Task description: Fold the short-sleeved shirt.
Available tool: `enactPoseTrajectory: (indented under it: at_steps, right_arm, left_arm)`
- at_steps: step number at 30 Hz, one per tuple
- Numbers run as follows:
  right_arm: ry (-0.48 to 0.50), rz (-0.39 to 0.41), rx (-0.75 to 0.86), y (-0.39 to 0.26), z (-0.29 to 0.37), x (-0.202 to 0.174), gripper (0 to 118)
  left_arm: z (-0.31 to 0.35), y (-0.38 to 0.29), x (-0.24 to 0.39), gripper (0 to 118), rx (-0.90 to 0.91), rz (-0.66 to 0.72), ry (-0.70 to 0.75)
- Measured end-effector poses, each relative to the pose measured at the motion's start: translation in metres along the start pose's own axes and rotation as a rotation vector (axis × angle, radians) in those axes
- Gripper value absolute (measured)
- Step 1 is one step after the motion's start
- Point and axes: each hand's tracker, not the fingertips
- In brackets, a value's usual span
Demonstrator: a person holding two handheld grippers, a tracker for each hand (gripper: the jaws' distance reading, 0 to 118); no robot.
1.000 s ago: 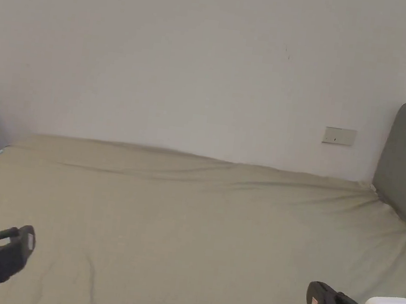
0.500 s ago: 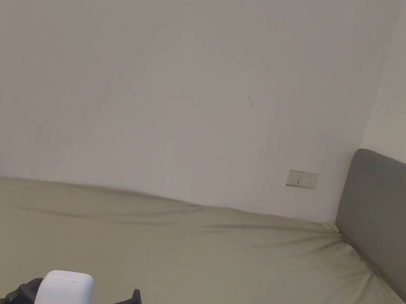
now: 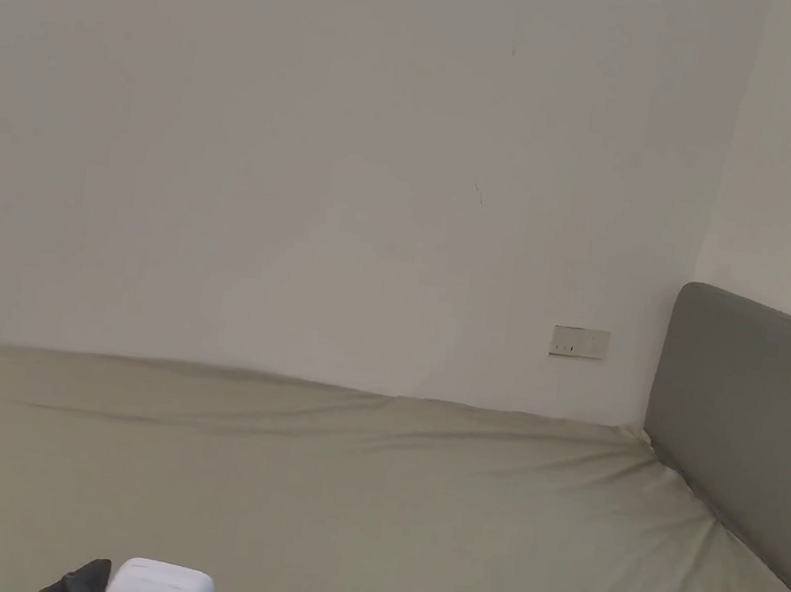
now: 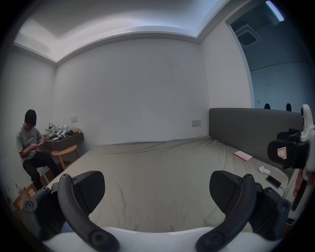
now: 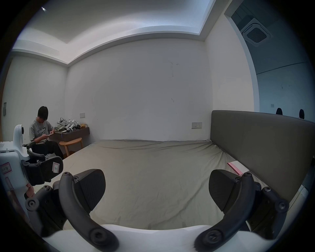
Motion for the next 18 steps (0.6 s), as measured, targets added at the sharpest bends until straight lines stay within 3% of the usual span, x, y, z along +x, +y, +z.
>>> enactPoseTrajectory:
  at_steps: [4,10,14,16,18]
  right_arm:
    - [-0.003,-0.017,-0.003,0.001,-0.003,0.004,118]
    - [-0.01,-0.002,0.004,0.002,-0.001,0.004,118]
    - [-0.012,-0.007,0.003,0.0,-0.002,0.005,118]
    - [-0.015,-0.012,-0.002,-0.002,-0.003,0.006,118]
    - [-0.012,-0.013,-0.011,-0.003,-0.006,0.007,118]
  left_arm:
    - [-0.002,-0.004,0.007,118,0.078,0.02,0.123]
    - [0.005,-0.001,0.011,118,0.082,-0.003,0.104]
    - [0.017,-0.001,0.017,118,-0.095,0.045,0.059]
    - [0.017,-0.003,0.016,118,-0.076,0.08,-0.044]
    - [0.017,-0.003,0.018,118,-0.072,0.081,-0.018]
